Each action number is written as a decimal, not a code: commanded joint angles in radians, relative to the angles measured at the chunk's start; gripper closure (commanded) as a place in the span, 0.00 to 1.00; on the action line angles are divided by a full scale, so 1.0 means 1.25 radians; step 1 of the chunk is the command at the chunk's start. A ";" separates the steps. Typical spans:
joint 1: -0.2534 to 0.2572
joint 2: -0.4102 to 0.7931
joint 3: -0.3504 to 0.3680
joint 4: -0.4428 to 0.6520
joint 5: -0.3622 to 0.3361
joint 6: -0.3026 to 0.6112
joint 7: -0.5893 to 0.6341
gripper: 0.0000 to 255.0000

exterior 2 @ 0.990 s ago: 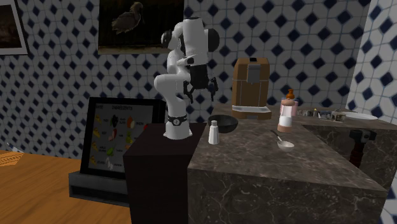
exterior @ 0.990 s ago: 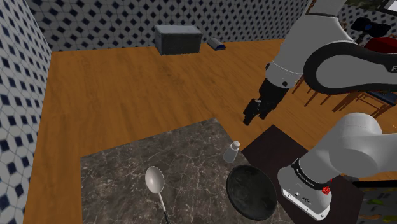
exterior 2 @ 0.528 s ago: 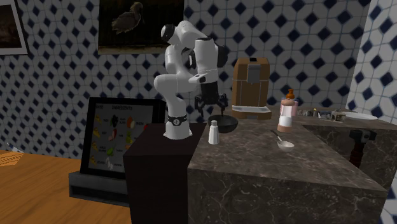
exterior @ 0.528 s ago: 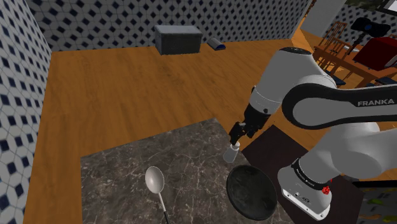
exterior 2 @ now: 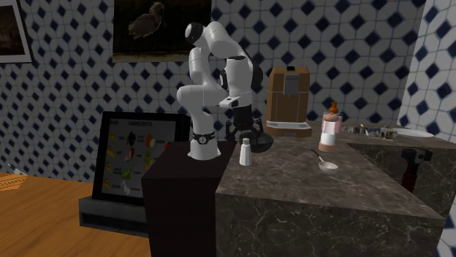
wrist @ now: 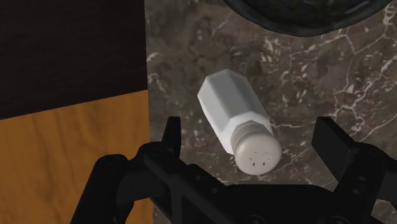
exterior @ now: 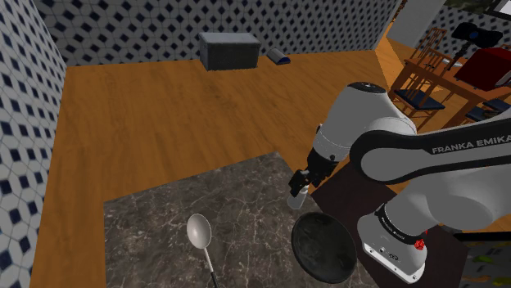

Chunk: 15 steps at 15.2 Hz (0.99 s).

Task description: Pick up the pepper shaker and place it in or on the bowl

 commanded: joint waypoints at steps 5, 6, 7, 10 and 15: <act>0.000 0.010 0.003 -0.002 0.004 0.013 -0.002 0.00; 0.000 0.010 0.003 -0.002 0.004 0.013 -0.002 0.00; 0.000 0.010 0.003 -0.002 0.004 0.013 -0.002 0.00; 0.000 0.010 0.003 -0.002 0.004 0.013 -0.002 1.00; 0.000 0.010 0.003 -0.002 0.004 0.013 -0.002 1.00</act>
